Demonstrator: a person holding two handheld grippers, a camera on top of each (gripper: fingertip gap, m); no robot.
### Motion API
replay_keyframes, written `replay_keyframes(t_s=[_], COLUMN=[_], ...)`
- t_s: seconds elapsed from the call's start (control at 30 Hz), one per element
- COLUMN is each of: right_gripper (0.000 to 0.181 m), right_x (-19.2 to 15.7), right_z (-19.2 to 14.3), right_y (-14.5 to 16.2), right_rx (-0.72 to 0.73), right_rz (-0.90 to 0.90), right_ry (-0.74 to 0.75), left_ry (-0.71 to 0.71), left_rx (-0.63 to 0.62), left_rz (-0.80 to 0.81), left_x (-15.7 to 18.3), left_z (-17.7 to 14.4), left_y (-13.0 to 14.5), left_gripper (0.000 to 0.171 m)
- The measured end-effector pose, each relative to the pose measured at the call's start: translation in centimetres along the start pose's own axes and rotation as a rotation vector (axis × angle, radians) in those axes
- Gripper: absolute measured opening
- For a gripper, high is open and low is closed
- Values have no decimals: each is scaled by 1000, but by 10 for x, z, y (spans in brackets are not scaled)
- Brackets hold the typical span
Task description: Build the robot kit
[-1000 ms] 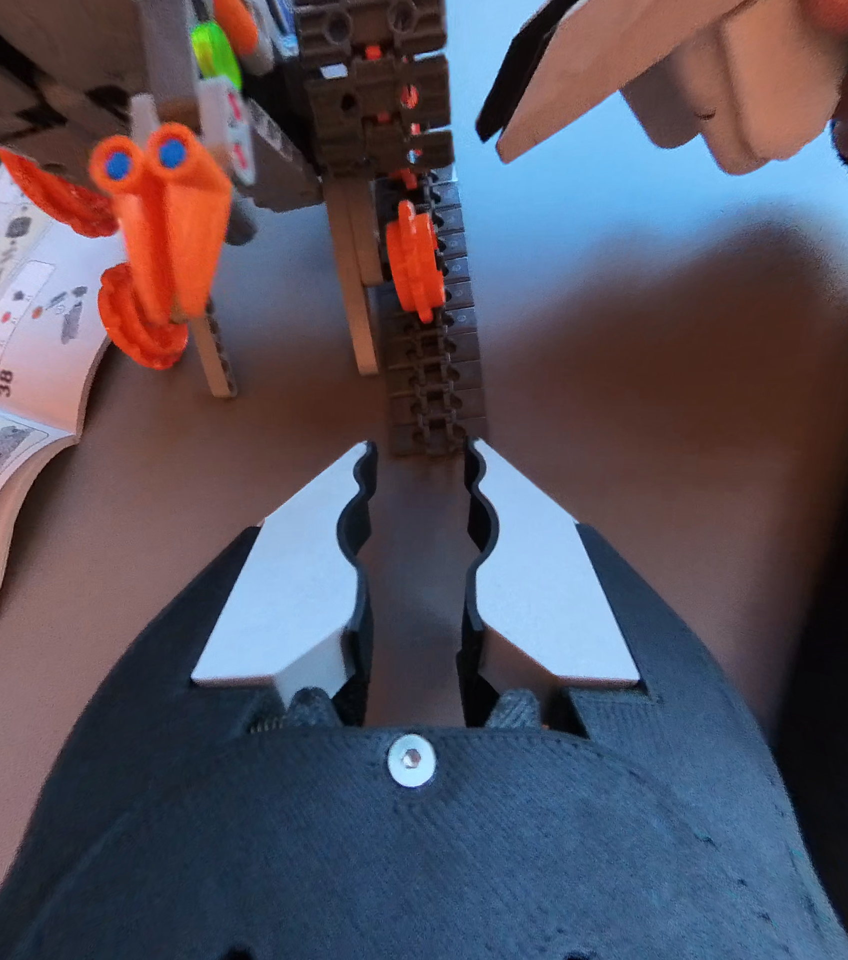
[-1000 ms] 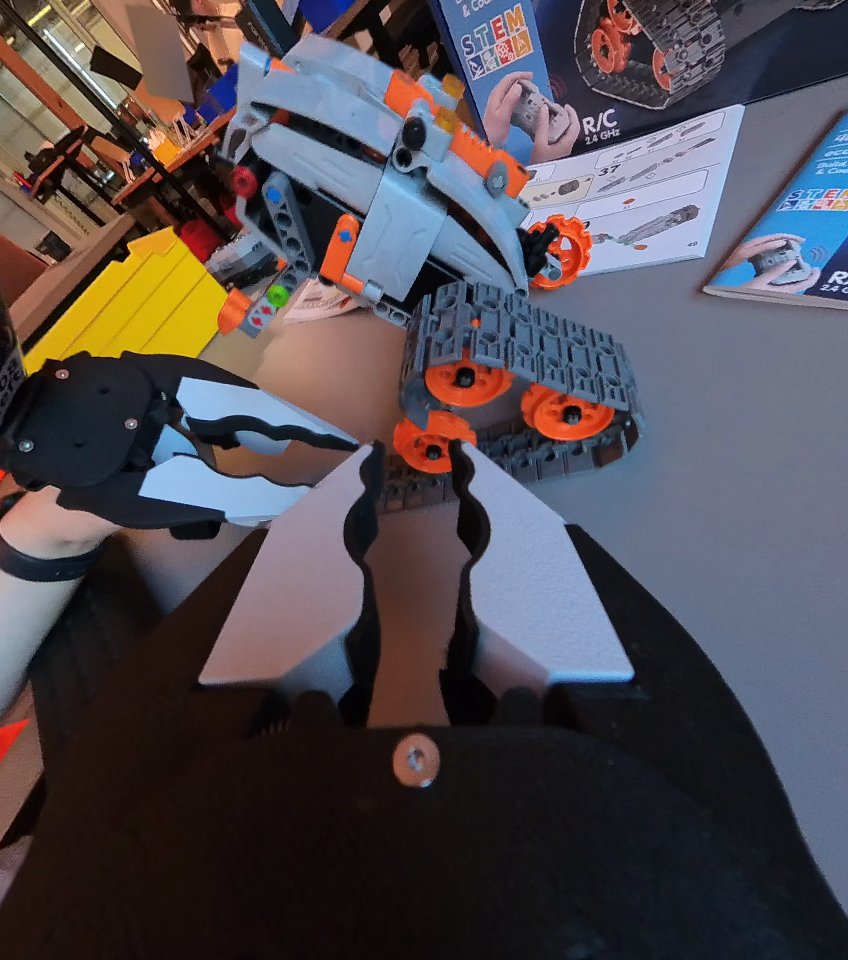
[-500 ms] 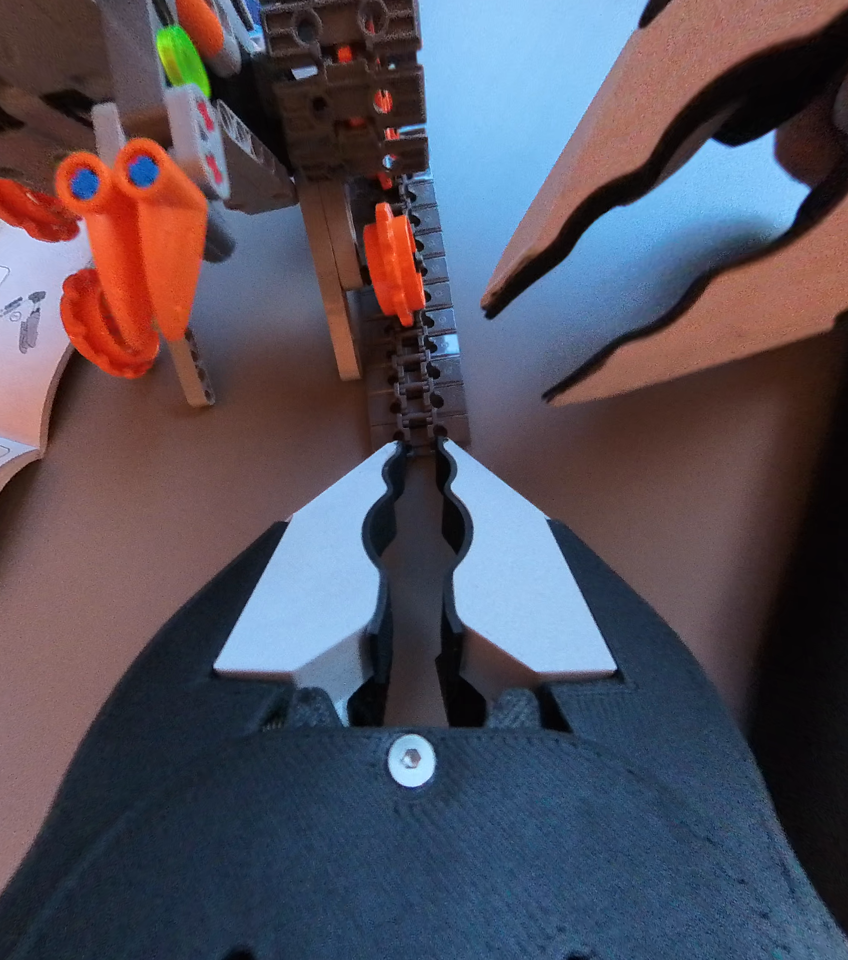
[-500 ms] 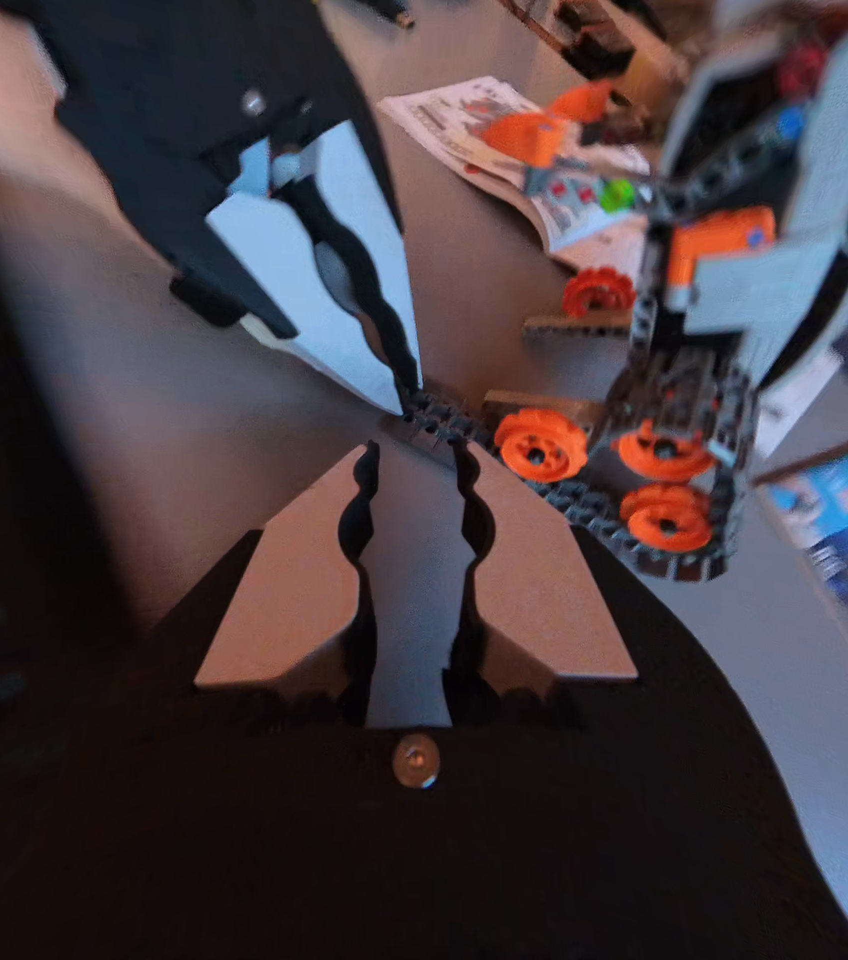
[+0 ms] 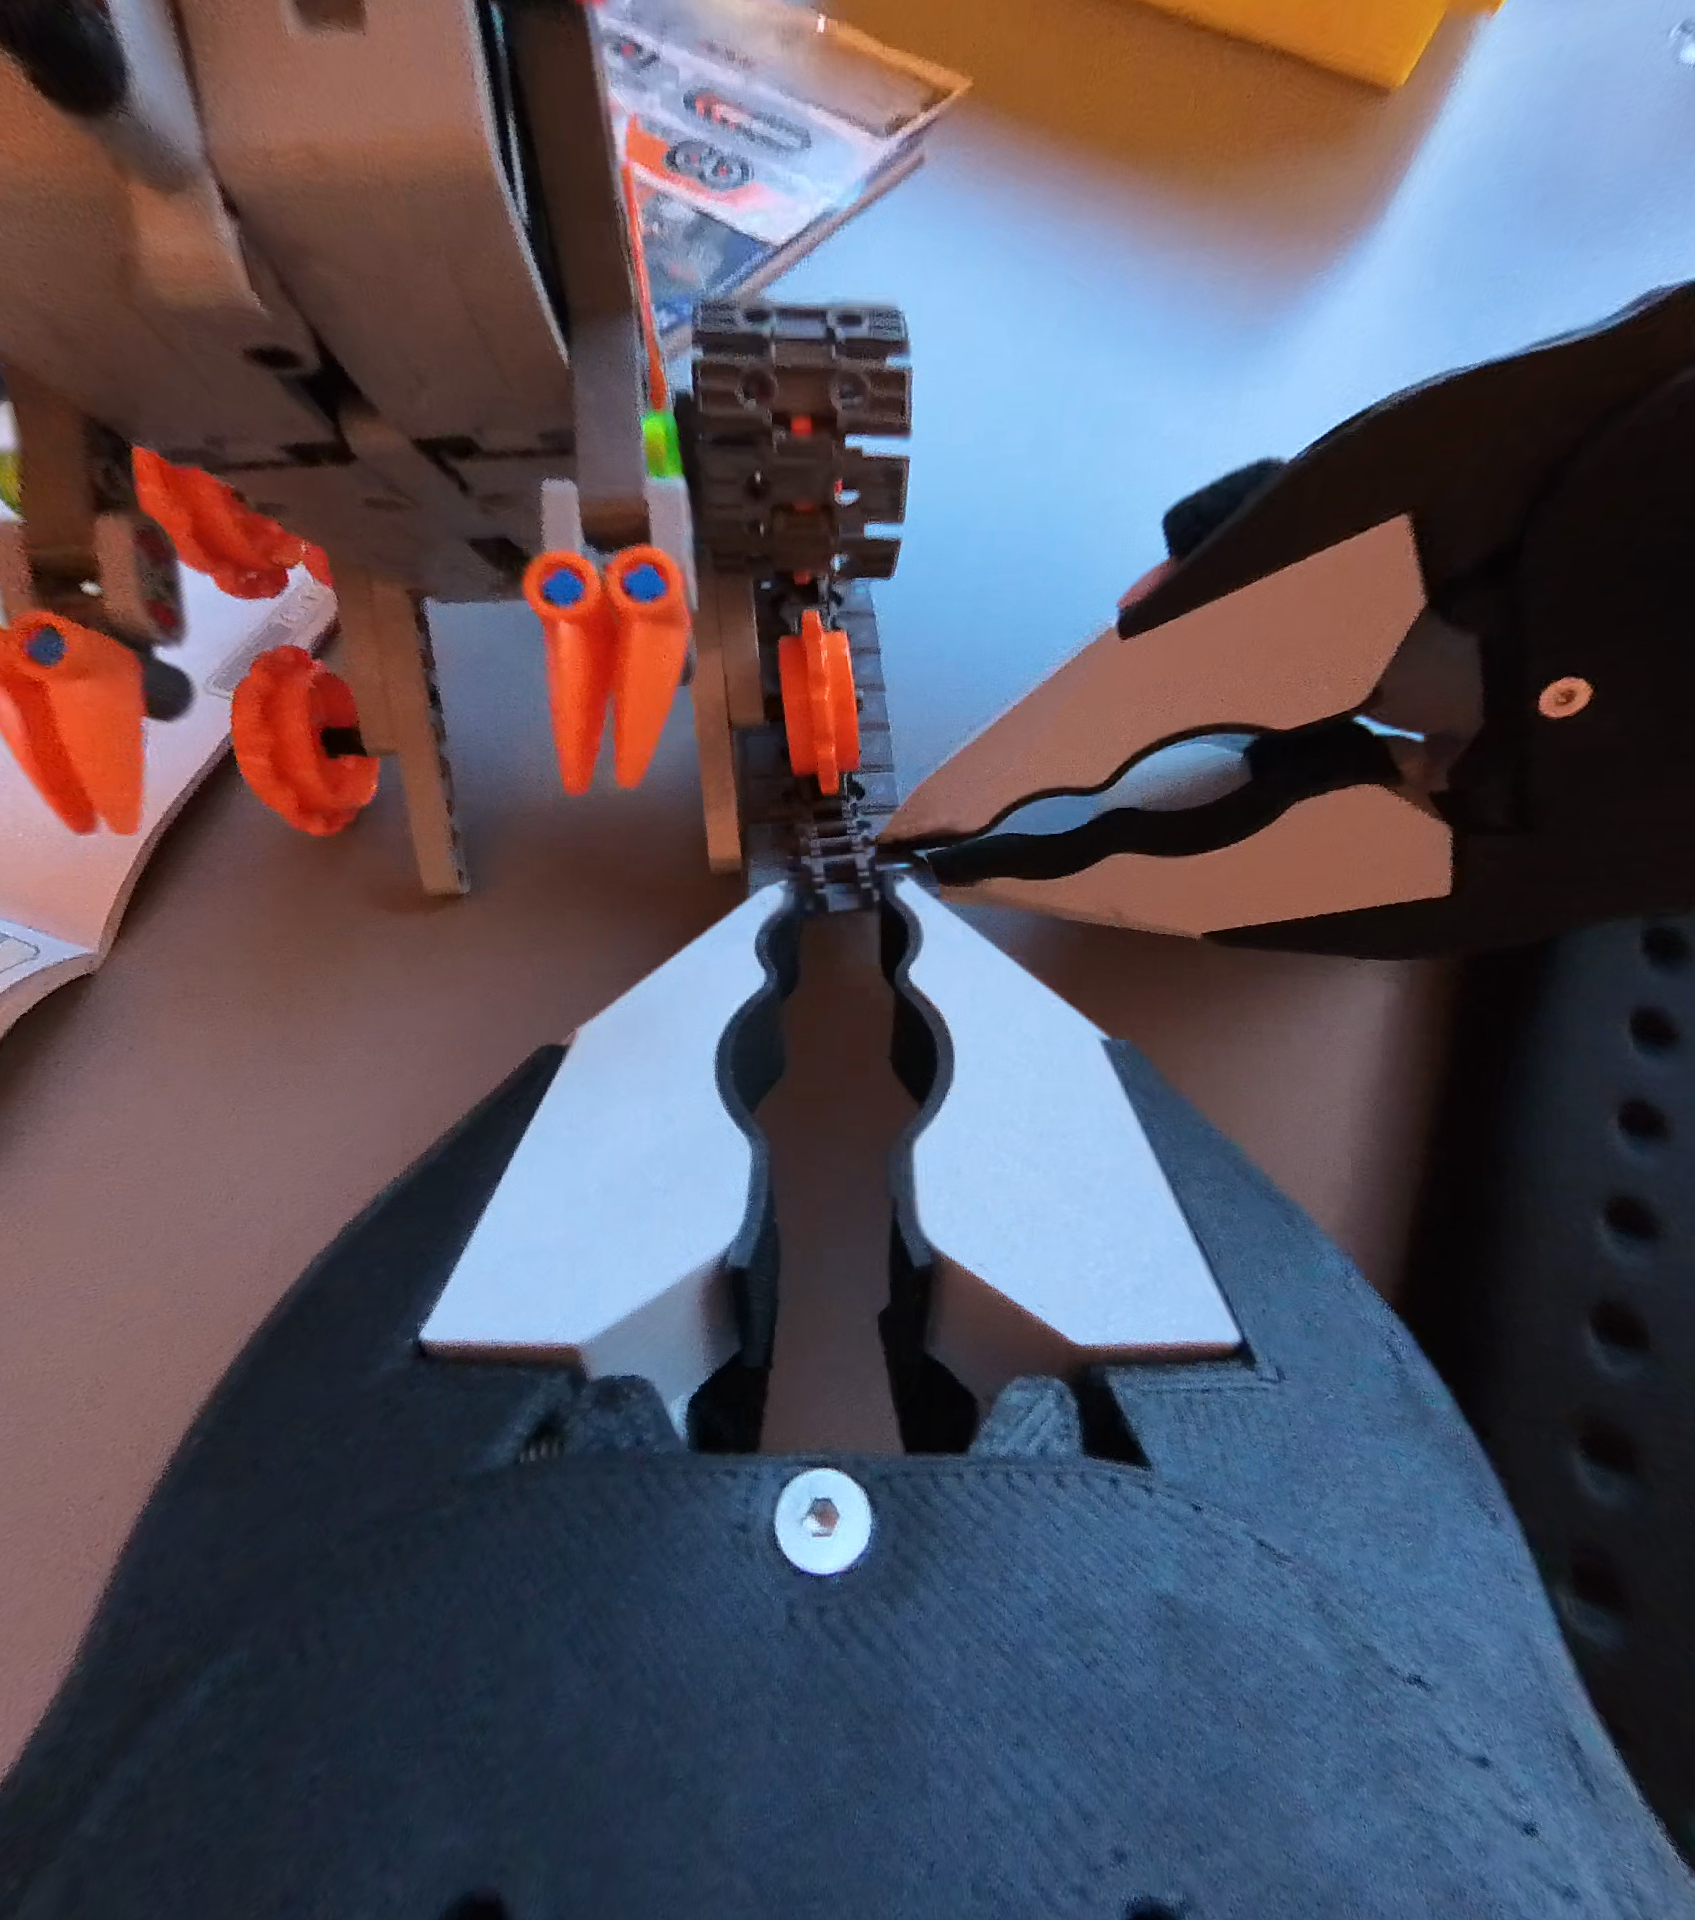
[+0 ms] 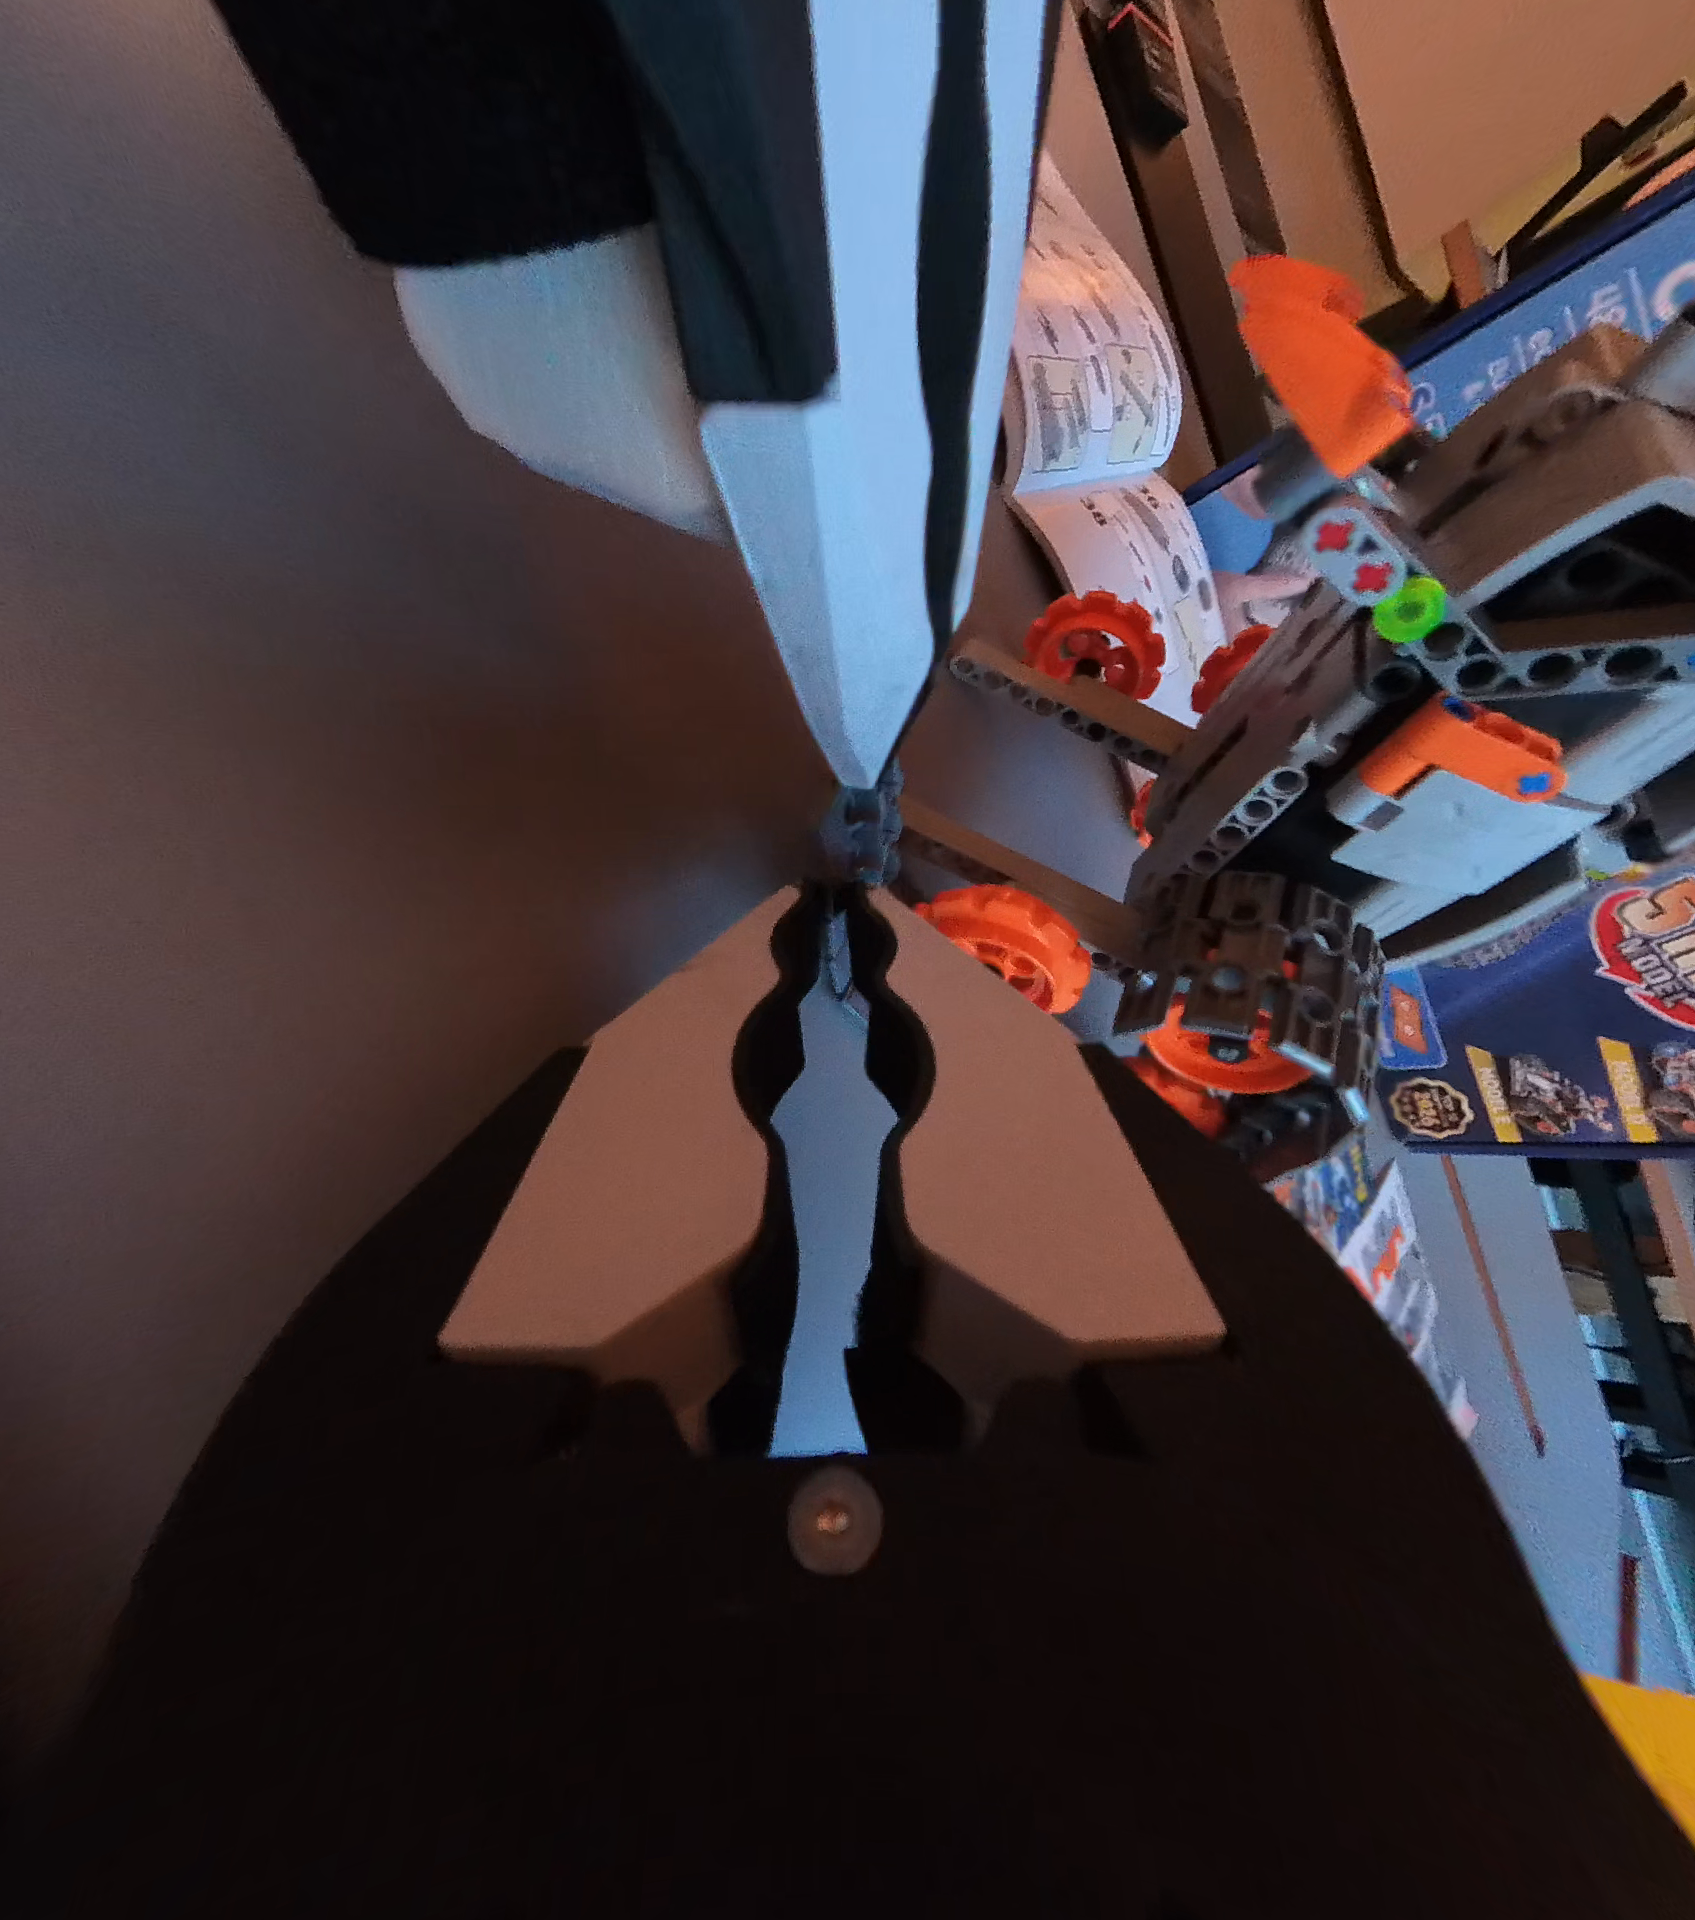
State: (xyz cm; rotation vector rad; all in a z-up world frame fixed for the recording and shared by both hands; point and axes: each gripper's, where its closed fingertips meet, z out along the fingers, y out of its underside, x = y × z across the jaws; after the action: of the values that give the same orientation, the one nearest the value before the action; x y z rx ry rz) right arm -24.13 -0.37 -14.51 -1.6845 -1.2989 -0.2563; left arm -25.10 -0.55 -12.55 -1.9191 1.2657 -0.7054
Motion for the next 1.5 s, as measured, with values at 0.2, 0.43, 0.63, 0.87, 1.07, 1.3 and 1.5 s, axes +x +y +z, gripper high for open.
replay_keyframes(t_s=[0.2,0.43,0.63,0.87,1.07,1.3,1.5], right_gripper=[2,2,2,2,2,2,4], right_x=[13,20,24,26,27,28,28], right_z=[-8,-8,-9,-8,-8,-7,-7], right_y=[2,5,6,4,4,4,5], right_rx=[51,85,132,164,166,185,192], right_rz=[288,492,630,739,750,799,769], right_ry=[-36,-92,-152,-206,-207,-249,-256], left_ry=[-71,-78,-137,-222,-256,-299,-392], left_rx=[28,-17,-7,6,2,-34,-68], left_rz=[72,56,86,72,84,120,208], left_x=[-13,-10,-7,-8,-6,-9,-14], left_z=[-16,3,28,40,47,50,54], left_y=[3,13,5,-6,-9,-9,-10], left_gripper=[28,35,49,56,50,53,47])
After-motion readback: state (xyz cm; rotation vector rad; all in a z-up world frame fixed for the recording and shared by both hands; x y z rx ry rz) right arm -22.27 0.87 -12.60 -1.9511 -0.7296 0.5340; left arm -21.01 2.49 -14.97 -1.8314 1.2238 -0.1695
